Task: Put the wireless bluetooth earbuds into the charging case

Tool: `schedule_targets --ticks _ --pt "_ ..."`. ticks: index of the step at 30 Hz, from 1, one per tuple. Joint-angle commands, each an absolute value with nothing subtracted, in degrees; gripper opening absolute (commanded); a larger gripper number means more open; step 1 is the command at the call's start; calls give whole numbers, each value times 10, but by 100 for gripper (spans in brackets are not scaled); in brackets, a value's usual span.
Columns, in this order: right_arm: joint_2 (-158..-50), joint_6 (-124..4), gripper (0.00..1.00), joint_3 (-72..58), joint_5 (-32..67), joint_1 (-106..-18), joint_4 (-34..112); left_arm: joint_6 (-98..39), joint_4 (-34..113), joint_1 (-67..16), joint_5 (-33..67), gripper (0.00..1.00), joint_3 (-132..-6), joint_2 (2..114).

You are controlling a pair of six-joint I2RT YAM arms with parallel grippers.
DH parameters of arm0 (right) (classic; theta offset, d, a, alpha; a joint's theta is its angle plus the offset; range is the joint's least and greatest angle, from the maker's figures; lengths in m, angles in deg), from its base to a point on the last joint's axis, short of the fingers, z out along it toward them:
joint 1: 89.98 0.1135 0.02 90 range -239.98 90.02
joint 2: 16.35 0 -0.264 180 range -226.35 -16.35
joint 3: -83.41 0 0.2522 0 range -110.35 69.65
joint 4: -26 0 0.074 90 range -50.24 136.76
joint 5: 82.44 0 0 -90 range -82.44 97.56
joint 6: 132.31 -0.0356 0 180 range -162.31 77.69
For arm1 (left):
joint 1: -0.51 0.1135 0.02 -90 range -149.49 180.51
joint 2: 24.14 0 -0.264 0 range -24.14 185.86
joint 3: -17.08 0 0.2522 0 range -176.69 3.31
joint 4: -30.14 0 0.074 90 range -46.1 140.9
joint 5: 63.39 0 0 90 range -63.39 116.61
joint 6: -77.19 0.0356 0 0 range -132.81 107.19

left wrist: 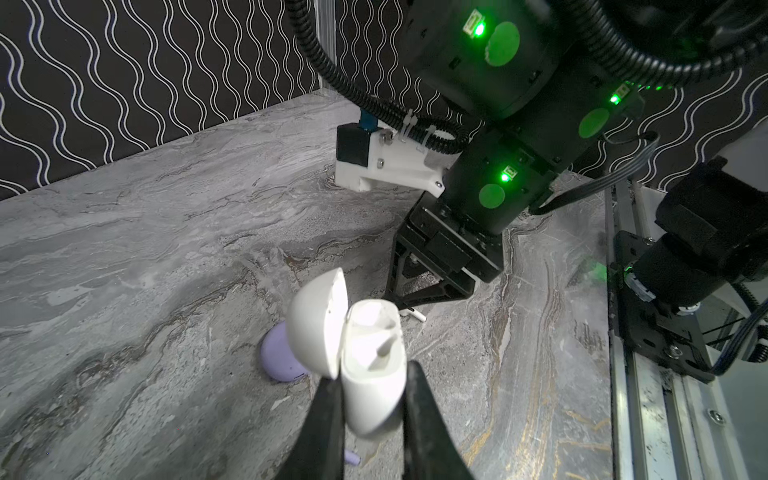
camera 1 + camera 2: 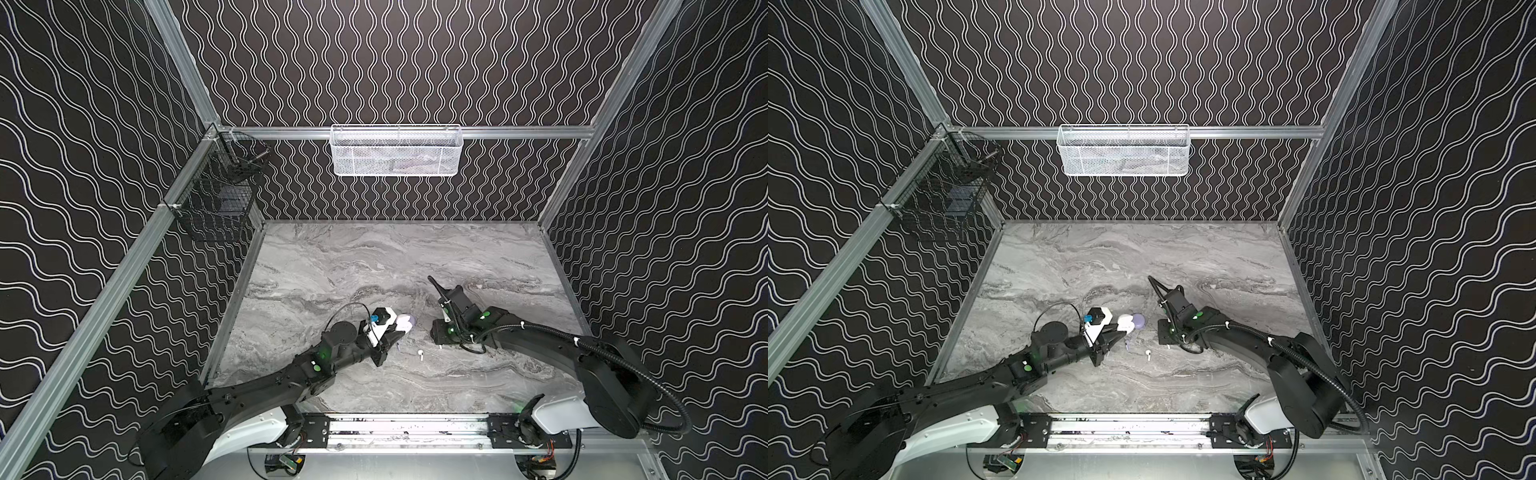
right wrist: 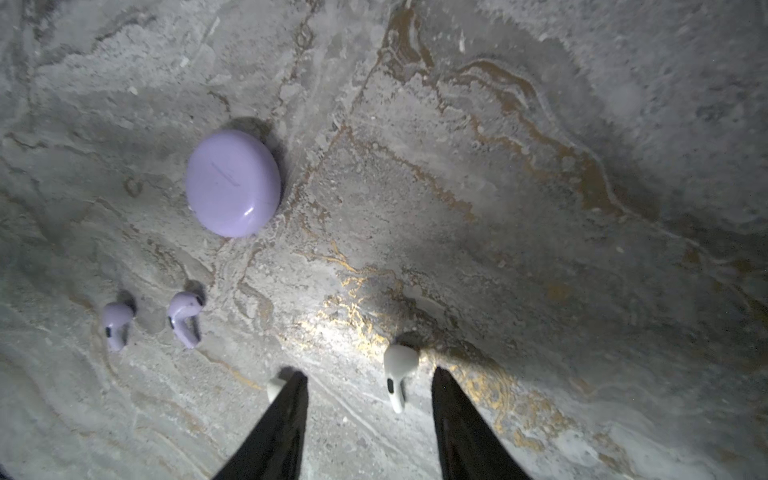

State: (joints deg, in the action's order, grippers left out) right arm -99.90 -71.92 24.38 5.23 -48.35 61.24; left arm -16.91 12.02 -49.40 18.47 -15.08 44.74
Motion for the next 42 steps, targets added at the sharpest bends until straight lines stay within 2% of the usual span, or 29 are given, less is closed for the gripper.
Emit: schedule_targets --ticks 1,13,23,31,42 --pt "-1021 -742 51 229 24 -467 631 -165 110 -496 190 0 -154 450" --pt "-1077 -757 51 193 -29 -450 675 -165 114 -497 198 0 -151 444" --pt "-1092 -757 50 191 -25 -449 675 -166 112 -497 195 0 -153 448" --pt "-1112 -761 44 170 -41 -444 699 -167 113 -497 189 0 -155 450" --pt "-1118 -765 41 160 -48 -439 718 -167 110 -498 183 0 -155 449"
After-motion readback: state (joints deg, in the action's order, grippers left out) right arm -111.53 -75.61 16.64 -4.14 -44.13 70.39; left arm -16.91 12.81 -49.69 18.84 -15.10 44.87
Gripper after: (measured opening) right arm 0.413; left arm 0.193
